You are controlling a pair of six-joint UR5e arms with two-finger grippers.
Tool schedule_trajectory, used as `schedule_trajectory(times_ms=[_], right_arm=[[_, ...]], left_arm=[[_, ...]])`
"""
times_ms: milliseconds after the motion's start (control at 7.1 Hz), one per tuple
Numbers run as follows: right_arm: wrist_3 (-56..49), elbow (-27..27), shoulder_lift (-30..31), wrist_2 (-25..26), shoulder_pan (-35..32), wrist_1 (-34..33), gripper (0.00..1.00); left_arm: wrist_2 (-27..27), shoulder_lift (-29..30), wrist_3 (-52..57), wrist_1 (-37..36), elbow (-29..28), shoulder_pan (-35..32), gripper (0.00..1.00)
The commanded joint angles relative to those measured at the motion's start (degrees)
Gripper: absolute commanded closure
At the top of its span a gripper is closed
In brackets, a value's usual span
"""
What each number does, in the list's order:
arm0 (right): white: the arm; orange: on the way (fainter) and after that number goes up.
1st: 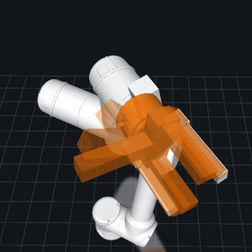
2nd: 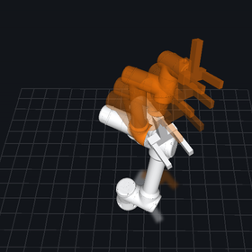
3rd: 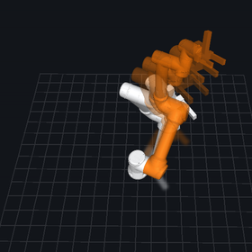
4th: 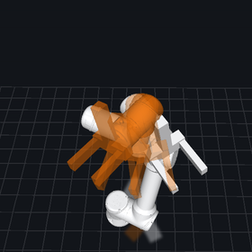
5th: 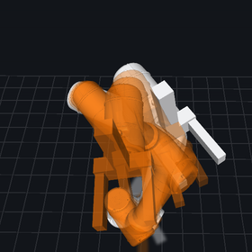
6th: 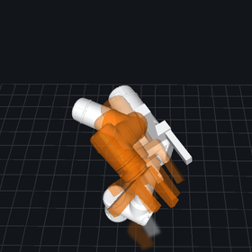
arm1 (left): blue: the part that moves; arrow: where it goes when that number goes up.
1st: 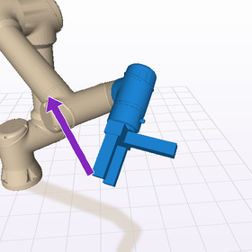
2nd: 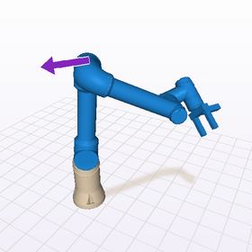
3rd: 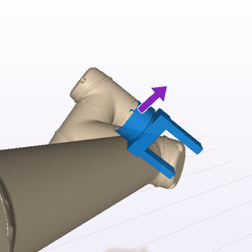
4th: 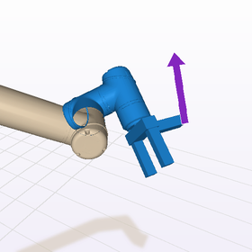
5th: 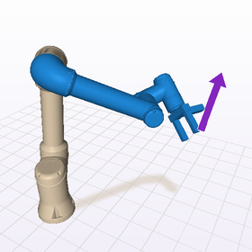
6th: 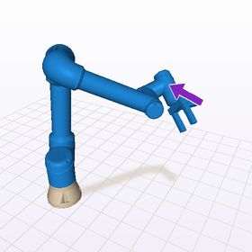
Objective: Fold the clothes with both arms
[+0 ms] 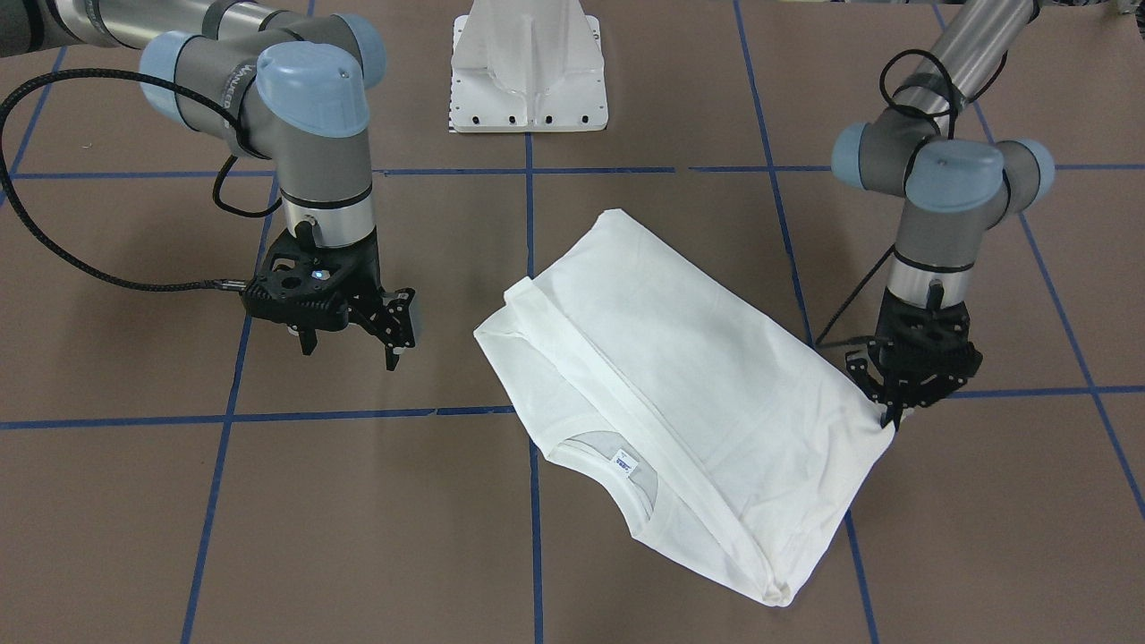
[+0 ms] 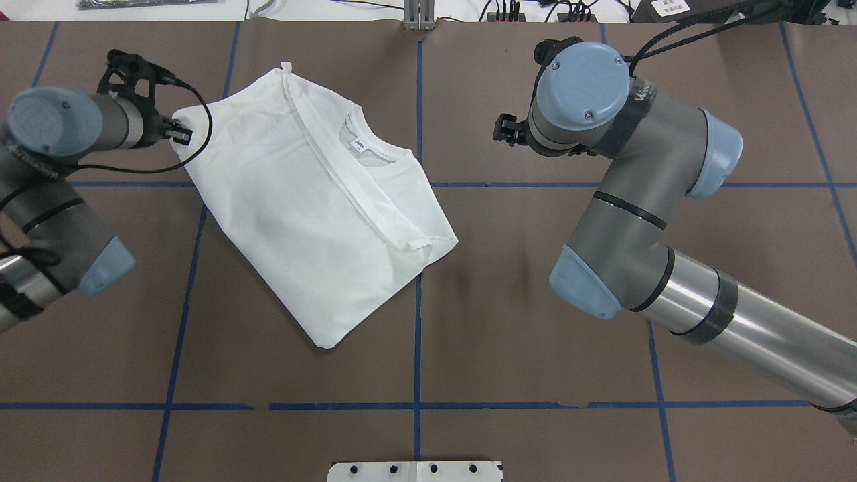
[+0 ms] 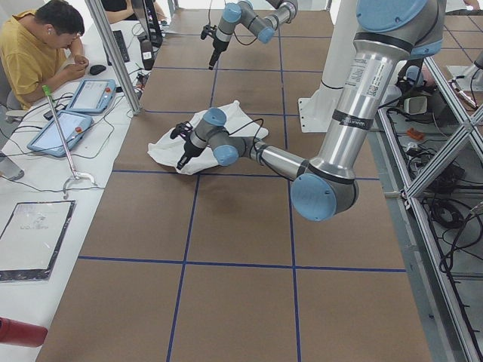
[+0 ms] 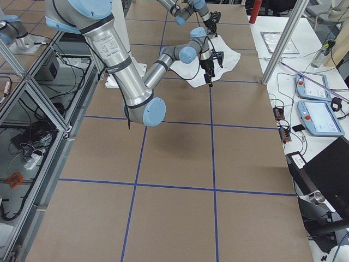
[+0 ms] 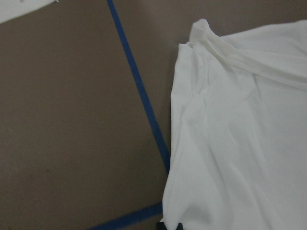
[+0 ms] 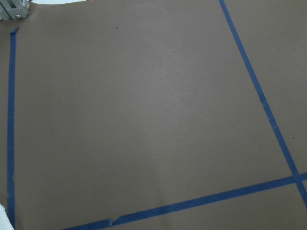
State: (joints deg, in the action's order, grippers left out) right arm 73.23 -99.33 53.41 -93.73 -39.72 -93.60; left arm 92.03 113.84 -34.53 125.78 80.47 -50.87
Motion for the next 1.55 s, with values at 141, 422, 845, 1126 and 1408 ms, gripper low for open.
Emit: schedule_trajectory(times_ms=[141, 422, 845, 1126, 1408], right_arm=[[2.5, -1.7, -0.2, 0.1, 1.7, 0.0, 0.00], [5.2, -0.8, -1.4, 0.9, 3.5, -0.1, 0.00], [24.9, 15.4, -14.9, 4.4, 6.7, 0.5, 0.02], [30.5, 31.7, -20.9, 10.4, 8.9, 13.3, 0.03], [30.7, 39.4, -23.2, 15.6, 9.9, 20.4, 0.06]], left_arm=[[-0.2, 21.5, 1.6, 3.5, -26.8, -3.1, 1.00], [1.5, 19.3, 1.7, 8.6, -23.3, -3.6, 0.01], [11.2, 12.2, 1.7, 8.4, -13.4, -5.3, 0.00], [11.2, 10.8, 1.2, 8.5, -11.9, -5.3, 0.00], [11.2, 8.8, 1.0, 8.6, -9.4, -5.3, 0.00]])
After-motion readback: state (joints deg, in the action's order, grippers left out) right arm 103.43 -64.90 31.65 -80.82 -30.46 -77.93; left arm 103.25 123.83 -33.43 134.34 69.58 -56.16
